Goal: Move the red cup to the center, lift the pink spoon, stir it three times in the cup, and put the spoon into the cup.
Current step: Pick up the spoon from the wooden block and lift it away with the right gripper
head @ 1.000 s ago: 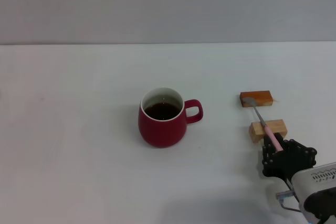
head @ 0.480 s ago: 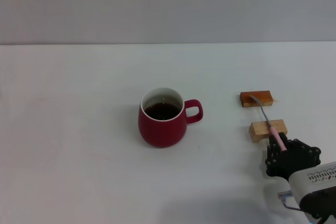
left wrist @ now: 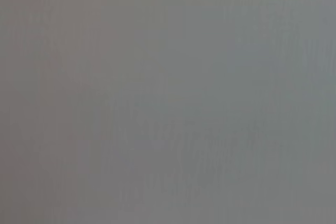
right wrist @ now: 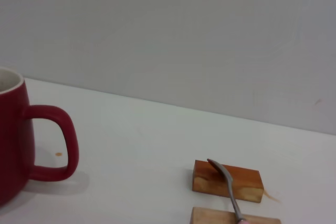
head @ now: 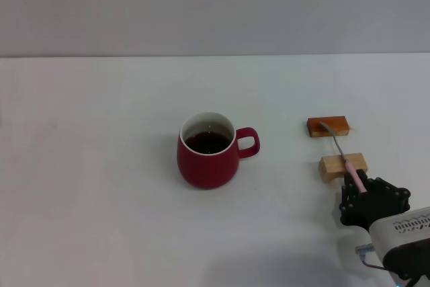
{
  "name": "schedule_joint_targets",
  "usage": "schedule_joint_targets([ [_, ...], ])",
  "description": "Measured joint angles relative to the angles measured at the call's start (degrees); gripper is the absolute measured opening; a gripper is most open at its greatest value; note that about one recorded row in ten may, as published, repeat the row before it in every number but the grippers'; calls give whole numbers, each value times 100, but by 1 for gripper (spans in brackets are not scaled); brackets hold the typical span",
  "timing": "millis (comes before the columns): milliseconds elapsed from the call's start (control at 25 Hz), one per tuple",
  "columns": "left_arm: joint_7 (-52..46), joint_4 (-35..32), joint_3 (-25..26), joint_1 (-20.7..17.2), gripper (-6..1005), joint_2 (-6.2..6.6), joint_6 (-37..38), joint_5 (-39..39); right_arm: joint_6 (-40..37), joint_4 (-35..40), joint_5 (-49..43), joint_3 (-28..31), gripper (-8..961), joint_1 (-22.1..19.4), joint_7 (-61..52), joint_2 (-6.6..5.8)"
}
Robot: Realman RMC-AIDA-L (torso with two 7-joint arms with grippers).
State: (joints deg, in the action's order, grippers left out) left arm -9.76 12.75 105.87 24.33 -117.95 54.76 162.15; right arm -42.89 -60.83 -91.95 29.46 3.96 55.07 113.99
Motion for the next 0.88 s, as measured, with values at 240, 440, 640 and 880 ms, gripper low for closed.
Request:
schedule_joint_targets([
  [240,0,-7,10,15,575,0,-15,0,-30,-12,1,155,144,-34,355,90],
  [440,0,-18,21,26,576,0,-18,0,-29,-88,4,320,143,-92,622,129],
  [640,0,-37,30,21,575,5,-19,0,2,-96,-18,373,141,-77,636,134],
  [880,0,-68,31,19,575,9,-19,0,4,-96,5,424,139,-41,745,150],
])
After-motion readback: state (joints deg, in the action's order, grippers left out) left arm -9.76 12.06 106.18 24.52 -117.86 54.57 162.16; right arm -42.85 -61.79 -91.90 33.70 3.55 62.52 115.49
